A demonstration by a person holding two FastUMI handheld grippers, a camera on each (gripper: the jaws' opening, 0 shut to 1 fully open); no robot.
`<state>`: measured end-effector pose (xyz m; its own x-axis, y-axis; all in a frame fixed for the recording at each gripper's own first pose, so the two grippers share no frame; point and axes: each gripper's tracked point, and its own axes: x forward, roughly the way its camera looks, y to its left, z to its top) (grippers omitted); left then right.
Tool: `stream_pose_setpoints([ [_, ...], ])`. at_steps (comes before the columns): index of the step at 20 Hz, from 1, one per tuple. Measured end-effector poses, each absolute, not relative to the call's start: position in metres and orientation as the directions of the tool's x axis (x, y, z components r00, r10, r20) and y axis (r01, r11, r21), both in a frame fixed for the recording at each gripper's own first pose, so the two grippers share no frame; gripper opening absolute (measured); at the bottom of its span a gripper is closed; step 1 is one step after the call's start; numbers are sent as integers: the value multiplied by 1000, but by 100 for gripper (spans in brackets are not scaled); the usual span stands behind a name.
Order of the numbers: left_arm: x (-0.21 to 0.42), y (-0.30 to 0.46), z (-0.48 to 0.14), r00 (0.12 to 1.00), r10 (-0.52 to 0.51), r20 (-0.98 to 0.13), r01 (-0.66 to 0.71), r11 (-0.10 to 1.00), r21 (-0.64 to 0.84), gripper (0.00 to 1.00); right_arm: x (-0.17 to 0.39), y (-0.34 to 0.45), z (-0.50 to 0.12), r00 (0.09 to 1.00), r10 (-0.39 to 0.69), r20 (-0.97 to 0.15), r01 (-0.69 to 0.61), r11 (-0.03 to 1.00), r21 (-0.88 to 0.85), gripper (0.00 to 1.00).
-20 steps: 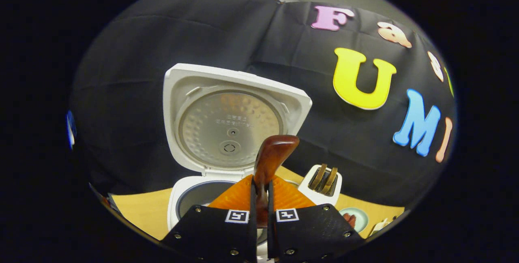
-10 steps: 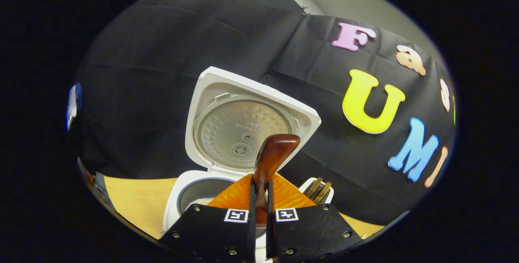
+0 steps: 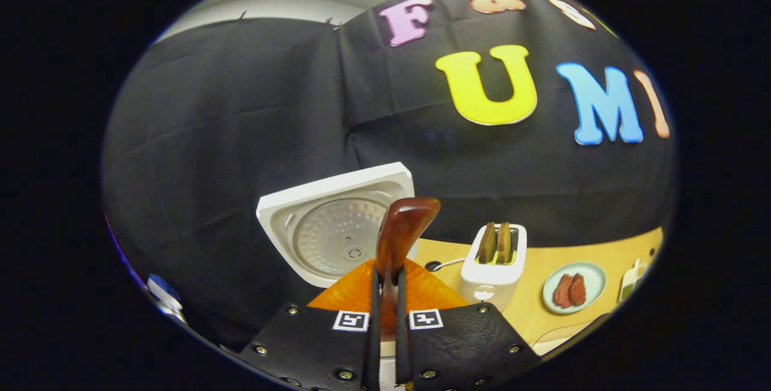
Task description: Close the left gripper, press the button to open the rice cooker; take a wooden spoon from the chopstick holder with the right hand, scoop a spoonful of rice and pour it into the rice cooker, then put the wooden spoon back into the chopstick holder.
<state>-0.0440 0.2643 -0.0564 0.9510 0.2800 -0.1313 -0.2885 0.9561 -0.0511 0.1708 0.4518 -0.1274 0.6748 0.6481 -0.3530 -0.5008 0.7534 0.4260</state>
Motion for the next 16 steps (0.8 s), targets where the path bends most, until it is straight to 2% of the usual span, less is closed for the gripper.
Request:
stream_pose_setpoints([
  [4,-36,242,-45,965,234,-114,-242,968,-65,94,182,400,-109,731,605,-317,-390,751,533,10],
  [5,-35,234,-41,969,221,-107,-229,971,-70,99,180,388,-105,739,598,-310,-363,741,564,10],
  [6,-34,226,-39,973,209,-101,-216,974,-72,95,179,373,-99,743,598,-300,-340,724,601,10],
  [7,-31,218,-37,976,196,-96,-203,976,-75,99,177,359,-93,746,599,-292,-317,704,635,10],
  [9,-26,201,-32,981,169,-91,-176,981,-82,94,177,328,-85,758,589,-282,-275,680,680,10],
  [11,-22,181,-26,987,139,-81,-146,985,-89,99,177,295,-81,782,556,-281,-244,688,683,10],
  [13,-19,163,-22,991,112,-72,-118,989,-91,94,177,264,-82,805,521,-284,-219,705,674,10],
  [16,-10,137,-14,995,75,-62,-81,992,-95,99,176,213,-82,838,465,-286,-182,732,657,10],
])
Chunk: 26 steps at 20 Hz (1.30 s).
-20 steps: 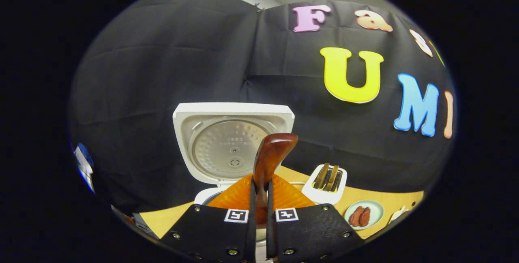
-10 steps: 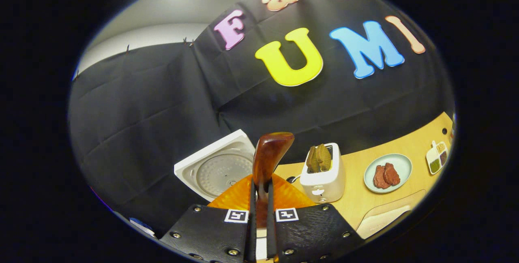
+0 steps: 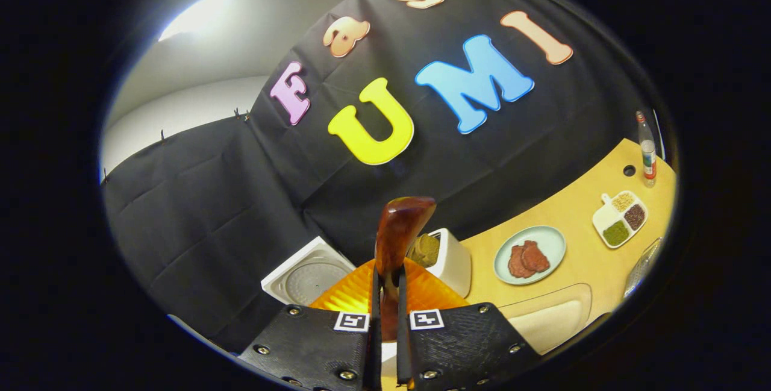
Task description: Close the left gripper, press the button to open the rice cooker; take a wooden spoon from the chopstick holder with the right hand, scoop a spoonful of rice and pour it into the rice cooker, then put the wooden spoon back into the chopstick holder.
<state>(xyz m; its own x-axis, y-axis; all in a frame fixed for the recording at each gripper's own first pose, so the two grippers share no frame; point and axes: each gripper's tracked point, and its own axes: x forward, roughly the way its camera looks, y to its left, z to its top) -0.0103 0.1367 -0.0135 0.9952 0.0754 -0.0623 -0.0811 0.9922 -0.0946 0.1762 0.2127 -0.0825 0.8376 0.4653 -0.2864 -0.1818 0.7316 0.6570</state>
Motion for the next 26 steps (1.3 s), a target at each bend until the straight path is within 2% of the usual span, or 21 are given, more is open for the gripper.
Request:
stream_pose_setpoints([
  [3,-4,110,-8,998,42,-52,-47,994,-103,99,174,162,-85,865,404,-297,-144,767,625,10],
  [4,-1,102,-6,998,34,-50,-39,994,-102,94,174,145,-86,874,384,-297,-129,774,620,10],
  [6,2,84,-3,999,11,-44,-16,995,-103,99,174,117,-89,888,349,-301,-95,778,621,10],
  [12,9,37,5,998,-47,-36,43,995,-93,99,164,33,-106,915,233,-330,13,800,600,10],
  [16,10,12,6,997,-73,-38,69,994,-90,99,150,-15,-126,916,159,-368,82,824,560,10],
  [18,10,0,7,996,-84,-42,80,993,-84,90,144,-38,-138,913,127,-388,116,829,546,10],
  [21,7,-14,7,994,-94,-48,90,993,-72,94,134,-67,-154,908,81,-411,158,842,515,10],
  [22,6,-19,7,994,-97,-54,93,993,-68,94,132,-77,-160,906,64,-419,172,847,502,10],
  [23,5,-23,6,993,-101,-59,97,993,-65,90,129,-84,-167,903,49,-428,185,853,488,10],
  [26,1,-36,8,991,-114,-69,111,992,-53,90,120,-105,-187,887,15,-461,216,870,444,10],
])
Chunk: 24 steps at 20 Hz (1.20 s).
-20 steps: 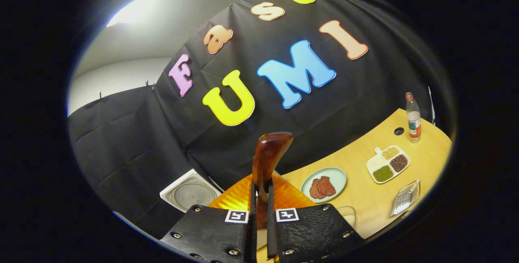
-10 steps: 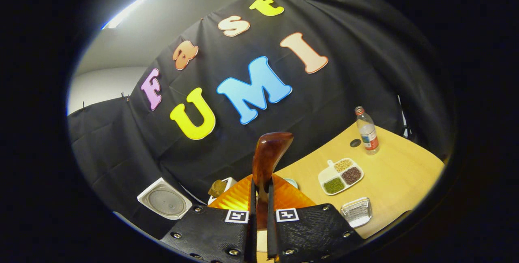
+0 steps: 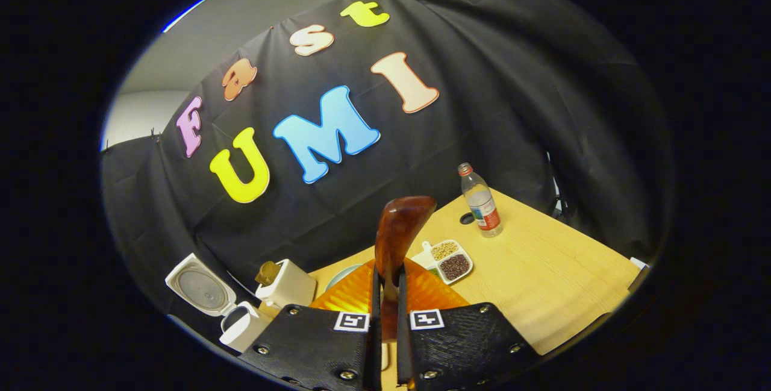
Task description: Close the left gripper, press the button to open the rice cooker; take a wooden spoon from the chopstick holder with the right hand, scoop a spoonful of rice and pour it into the rice cooker, then put the wooden spoon back into the chopstick holder.
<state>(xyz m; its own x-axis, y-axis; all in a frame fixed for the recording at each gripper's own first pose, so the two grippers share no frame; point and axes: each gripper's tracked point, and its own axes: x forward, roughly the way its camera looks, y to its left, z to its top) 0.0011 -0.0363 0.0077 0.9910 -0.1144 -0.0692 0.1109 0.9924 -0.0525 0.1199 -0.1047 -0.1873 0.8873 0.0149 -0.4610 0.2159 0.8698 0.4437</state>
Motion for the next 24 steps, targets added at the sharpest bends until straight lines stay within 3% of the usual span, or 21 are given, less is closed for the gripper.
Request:
stream_pose_setpoints([
  [7,-9,-50,10,991,-110,-80,110,994,-8,90,107,-123,-246,839,-22,-544,260,894,364,10],
  [8,-11,-51,9,991,-107,-81,107,994,-3,94,106,-122,-254,830,-18,-557,258,898,357,10],
  [11,-17,-50,10,992,-94,-90,95,995,7,90,104,-117,-276,813,-7,-582,251,906,340,10],
  [14,-25,-45,14,993,-73,-89,77,996,35,95,102,-113,-294,792,-3,-610,253,912,324,10],
  [20,-27,-43,9,993,-51,-104,53,998,19,95,97,-106,-310,773,17,-634,220,931,292,11],
  [21,-26,-45,9,993,-51,-102,53,998,18,90,93,-106,-310,770,17,-638,210,937,280,13],
  [24,-24,-55,10,993,-63,-98,65,998,17,95,90,-116,-303,784,-8,-621,192,954,230,16],
])
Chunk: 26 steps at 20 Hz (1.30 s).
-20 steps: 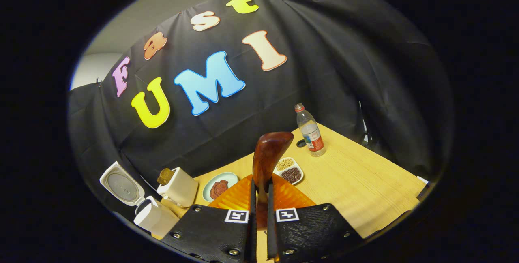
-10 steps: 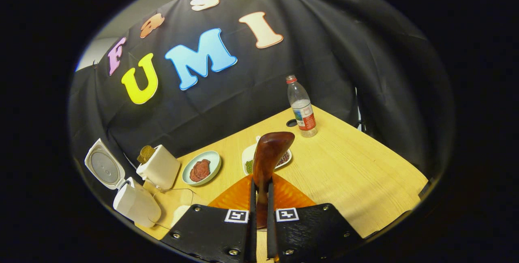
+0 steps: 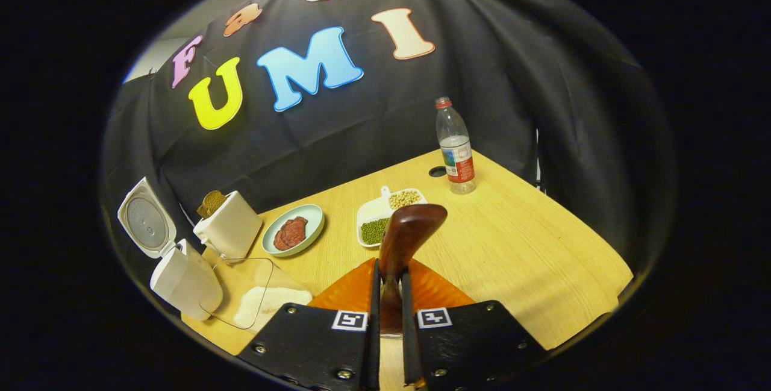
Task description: Close the left gripper, press the button to open the rice cooker; take a wooden spoon from the chopstick holder with the right hand, scoop a spoonful of rice and pour it into the rice cooker, then put the wooden spoon back into the chopstick holder.
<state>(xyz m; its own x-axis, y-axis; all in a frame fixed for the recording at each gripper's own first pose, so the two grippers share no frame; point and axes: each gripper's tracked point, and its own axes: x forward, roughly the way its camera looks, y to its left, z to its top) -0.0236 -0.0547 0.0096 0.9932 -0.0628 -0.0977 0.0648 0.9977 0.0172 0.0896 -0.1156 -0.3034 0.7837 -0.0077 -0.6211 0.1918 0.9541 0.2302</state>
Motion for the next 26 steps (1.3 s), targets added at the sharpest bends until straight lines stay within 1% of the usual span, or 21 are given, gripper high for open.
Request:
stream_pose_setpoints([
  [2,-21,-63,9,993,-77,-94,78,997,7,95,86,-126,-302,782,-24,-622,184,963,194,20],
  [3,-19,-67,9,992,-84,-94,85,996,2,90,82,-128,-300,782,-23,-623,178,966,188,32],
  [4,-18,-72,9,992,-91,-91,91,996,-3,95,79,-132,-298,784,-26,-620,173,969,177,41],
  [5,-18,-77,8,991,-98,-90,98,995,-6,90,77,-138,-295,787,-36,-616,171,972,162,58],
  [6,-15,-81,9,990,-107,-88,106,994,-9,90,73,-144,-291,790,-48,-611,170,975,143,64],
  [7,-14,-85,10,990,-113,-85,113,994,-12,90,70,-148,-286,797,-58,-602,168,977,128,77],
  [8,-13,-89,10,989,-120,-82,119,993,-14,90,67,-154,-277,805,-68,-589,166,980,114,86],
  [9,-12,-93,10,989,-124,-80,123,992,-16,95,65,-159,-269,816,-77,-573,163,982,99,97],
  [13,-7,-107,11,988,-137,-73,136,991,-21,95,58,-165,-220,867,-78,-493,114,992,44,97],
  [14,-5,-110,11,988,-138,-72,137,990,-19,99,57,-165,-205,879,-73,-471,96,995,26,97],
  [15,-3,-111,10,988,-135,-72,135,991,-13,95,55,-165,-191,891,-68,-448,82,997,12,98],
  [17,-2,-111,8,989,-128,-72,128,992,2,90,55,-157,-168,910,-54,-410,57,998,-6,98],
  [19,-2,-111,6,988,-131,-75,132,991,-1,90,47,-150,-144,925,-54,-377,50,999,-19,98],
  [20,-3,-111,5,987,-141,-76,140,990,-10,95,42,-143,-133,931,-52,-362,49,999,-19,98],
  [21,-3,-110,5,986,-148,-76,147,989,-17,95,31,-135,-120,936,-43,-349,40,999,-14,98],
  [22,-4,-107,4,985,-155,-73,154,988,-21,90,25,-124,-110,941,-35,-337,33,999,-11,98],
  [23,-4,-105,5,984,-162,-72,161,987,-25,90,20,-114,-100,947,-32,-318,27,999,-19,98],
  [25,-5,-96,5,982,-178,-63,176,984,-31,99,12,-102,-79,959,-54,-278,42,998,-51,98],
  [26,-5,-90,7,982,-181,-59,179,983,-34,99,8,-92,-68,965,-56,-255,43,997,-58,98],
])
